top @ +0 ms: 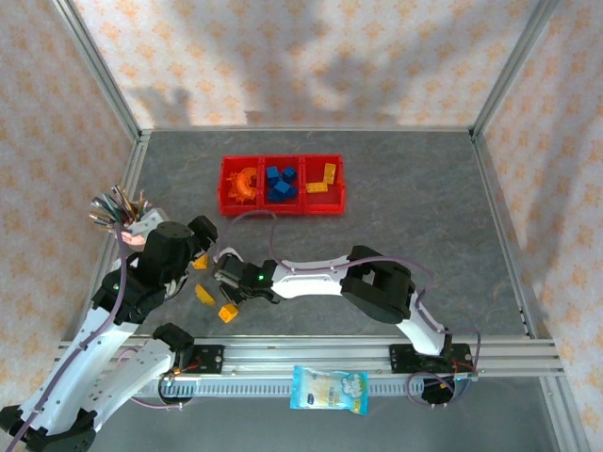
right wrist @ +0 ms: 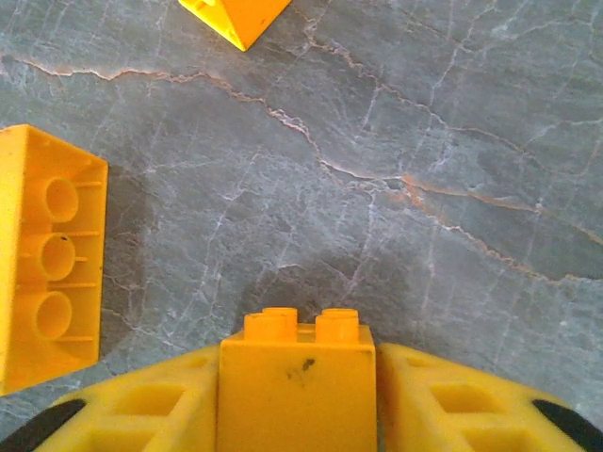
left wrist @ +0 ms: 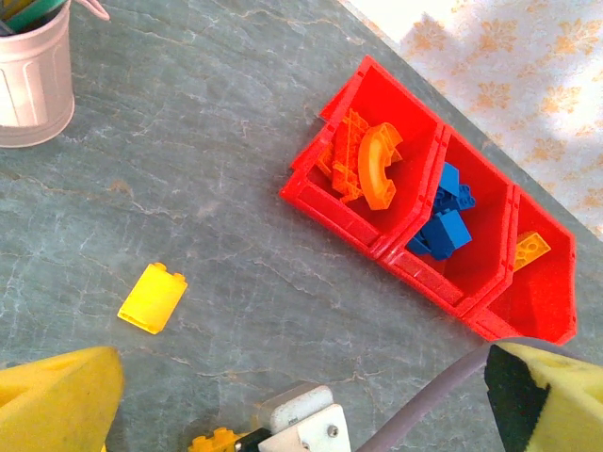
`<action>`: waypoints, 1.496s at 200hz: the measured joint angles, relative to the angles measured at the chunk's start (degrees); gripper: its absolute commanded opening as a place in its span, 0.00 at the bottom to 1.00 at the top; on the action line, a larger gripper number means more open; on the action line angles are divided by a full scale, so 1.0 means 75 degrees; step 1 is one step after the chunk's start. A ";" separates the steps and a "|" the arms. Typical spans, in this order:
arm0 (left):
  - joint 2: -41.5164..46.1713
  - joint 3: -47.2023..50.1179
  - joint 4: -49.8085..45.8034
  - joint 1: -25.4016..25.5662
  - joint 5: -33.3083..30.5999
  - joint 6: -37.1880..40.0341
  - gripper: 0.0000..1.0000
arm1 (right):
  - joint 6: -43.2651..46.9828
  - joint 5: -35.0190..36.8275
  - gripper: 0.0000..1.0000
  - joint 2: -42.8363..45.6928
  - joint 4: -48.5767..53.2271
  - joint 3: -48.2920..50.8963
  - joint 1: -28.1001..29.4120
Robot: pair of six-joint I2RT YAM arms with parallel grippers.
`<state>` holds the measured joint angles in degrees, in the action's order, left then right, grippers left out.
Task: Sort the legos into containers by color
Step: Pick up the lego from the bottom-left of the table, then place the lego in the container.
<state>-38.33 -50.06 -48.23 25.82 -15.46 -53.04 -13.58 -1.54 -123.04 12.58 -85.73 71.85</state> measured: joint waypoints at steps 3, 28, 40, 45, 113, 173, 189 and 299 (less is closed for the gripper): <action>-0.0003 0.0000 0.0000 0.0000 0.0000 0.0000 0.99 | 0.0009 0.0006 0.36 0.0000 0.0000 0.0000 0.0000; -0.0006 0.0000 0.0009 0.0000 0.0029 0.0061 0.99 | -0.0012 0.0029 0.32 0.0111 0.0000 0.0079 -0.0023; -0.0012 0.0000 0.0032 0.0000 0.0061 0.0108 0.99 | -0.0052 0.0023 0.32 0.0309 -0.0006 0.0289 -0.0067; -0.0023 0.0000 0.0050 0.0000 0.0064 0.0131 0.99 | -0.0076 0.0015 0.32 0.0425 -0.0006 0.0402 -0.0102; -0.0825 0.0000 0.1029 0.0000 0.0906 0.0688 0.99 | -0.0341 0.0064 0.32 0.2192 0.0038 0.1169 -0.1614; -0.1976 0.0000 0.2203 0.0000 0.1804 0.1137 0.99 | -0.0297 0.0219 0.32 0.2503 0.0131 0.1125 -0.3756; -0.2317 -0.0003 0.2524 0.0000 0.1993 0.1224 0.99 | -0.0224 0.0274 0.32 0.2340 0.0181 0.0880 -0.4266; -0.3340 -0.0248 0.3261 0.0000 0.2276 0.1486 0.99 | 0.0428 0.0714 0.56 -0.0350 0.0659 -0.2305 -0.5409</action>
<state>-63.37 -51.92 -23.77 25.82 1.61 -41.89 -10.37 3.81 -125.67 17.52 -103.02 31.29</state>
